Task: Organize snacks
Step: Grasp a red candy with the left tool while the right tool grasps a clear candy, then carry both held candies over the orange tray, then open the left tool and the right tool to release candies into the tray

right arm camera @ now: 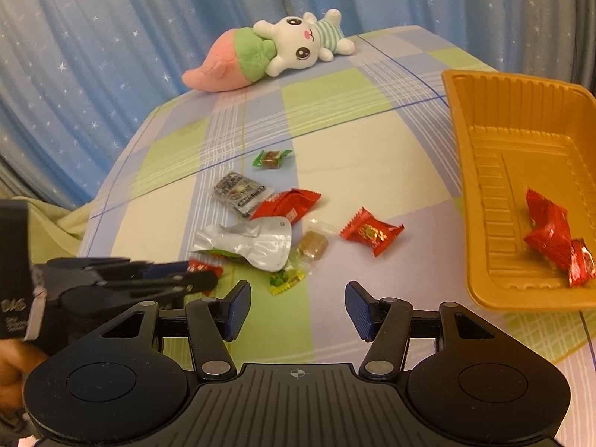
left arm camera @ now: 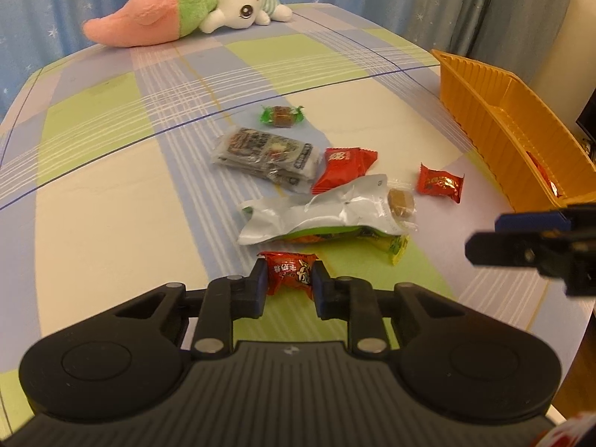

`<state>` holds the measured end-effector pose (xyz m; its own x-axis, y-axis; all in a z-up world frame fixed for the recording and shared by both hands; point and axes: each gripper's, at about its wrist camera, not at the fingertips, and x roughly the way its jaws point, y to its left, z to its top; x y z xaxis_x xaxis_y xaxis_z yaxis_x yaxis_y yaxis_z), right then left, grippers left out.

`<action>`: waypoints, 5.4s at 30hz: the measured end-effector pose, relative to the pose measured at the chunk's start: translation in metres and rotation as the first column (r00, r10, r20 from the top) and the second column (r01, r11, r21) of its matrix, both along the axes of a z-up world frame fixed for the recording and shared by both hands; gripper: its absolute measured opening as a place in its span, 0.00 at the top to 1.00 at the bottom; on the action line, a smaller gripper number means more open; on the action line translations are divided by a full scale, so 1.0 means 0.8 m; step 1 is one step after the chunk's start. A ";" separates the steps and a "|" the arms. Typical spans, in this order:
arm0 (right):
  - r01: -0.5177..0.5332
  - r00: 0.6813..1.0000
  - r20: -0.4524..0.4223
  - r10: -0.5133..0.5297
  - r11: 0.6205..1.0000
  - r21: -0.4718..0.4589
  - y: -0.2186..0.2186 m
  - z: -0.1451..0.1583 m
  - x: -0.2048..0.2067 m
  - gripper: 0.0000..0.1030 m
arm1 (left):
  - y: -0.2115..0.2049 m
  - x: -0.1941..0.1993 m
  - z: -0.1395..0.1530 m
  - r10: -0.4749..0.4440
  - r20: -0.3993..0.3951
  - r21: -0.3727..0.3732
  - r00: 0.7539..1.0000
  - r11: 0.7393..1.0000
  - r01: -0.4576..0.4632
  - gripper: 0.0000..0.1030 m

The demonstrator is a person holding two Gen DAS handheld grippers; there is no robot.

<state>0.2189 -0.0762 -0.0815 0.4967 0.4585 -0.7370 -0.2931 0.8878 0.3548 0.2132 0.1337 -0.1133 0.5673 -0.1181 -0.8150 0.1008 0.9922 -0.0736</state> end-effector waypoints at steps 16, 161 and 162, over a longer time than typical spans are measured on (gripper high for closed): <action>0.030 1.000 0.002 -0.030 0.998 -0.059 0.031 -0.025 0.052 0.77 | 0.069 -0.019 0.029 0.157 0.044 -0.015 0.987 0.987 -0.157 0.79; -0.003 0.998 0.058 0.002 1.000 0.009 -0.324 0.045 0.049 0.34 | -0.324 0.044 0.095 -0.076 0.095 -0.044 0.993 0.996 0.081 0.48; -0.001 0.998 0.057 0.001 1.000 0.009 -0.324 0.045 0.046 0.32 | -0.323 0.041 0.096 -0.074 0.096 -0.046 0.993 0.996 0.079 0.48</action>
<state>0.2561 -0.3350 -0.0452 0.5375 0.4657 -0.7030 -0.3141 0.8842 0.3456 0.2457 -0.1244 -0.0362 0.6287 -0.2031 -0.7507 0.1849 0.9767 -0.1093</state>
